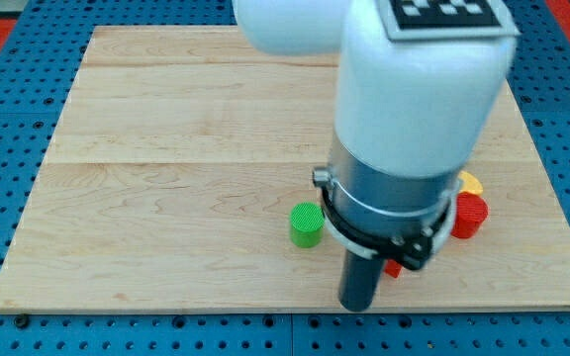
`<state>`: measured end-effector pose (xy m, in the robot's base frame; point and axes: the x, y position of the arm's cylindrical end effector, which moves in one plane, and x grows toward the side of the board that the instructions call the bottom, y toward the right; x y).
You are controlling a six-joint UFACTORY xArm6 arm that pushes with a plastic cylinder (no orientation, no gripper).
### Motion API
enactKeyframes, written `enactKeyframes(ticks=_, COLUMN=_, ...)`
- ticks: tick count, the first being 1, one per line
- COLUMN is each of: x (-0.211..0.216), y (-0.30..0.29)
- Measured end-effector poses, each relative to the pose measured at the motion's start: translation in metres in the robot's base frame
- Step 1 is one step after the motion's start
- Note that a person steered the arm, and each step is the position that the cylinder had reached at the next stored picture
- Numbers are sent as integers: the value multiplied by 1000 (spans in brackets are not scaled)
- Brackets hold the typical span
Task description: Push the red star bottom right to the green circle
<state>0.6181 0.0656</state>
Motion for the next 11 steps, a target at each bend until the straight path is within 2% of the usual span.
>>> enactKeyframes(ticks=1, x=0, y=28)
enactKeyframes(ticks=2, x=-7, y=112)
enactKeyframes(ticks=3, x=-85, y=116)
enactKeyframes(ticks=4, x=-93, y=106)
enactKeyframes(ticks=8, x=-84, y=71)
enactKeyframes(ticks=10, x=-52, y=71)
enactKeyframes(ticks=11, x=-52, y=71)
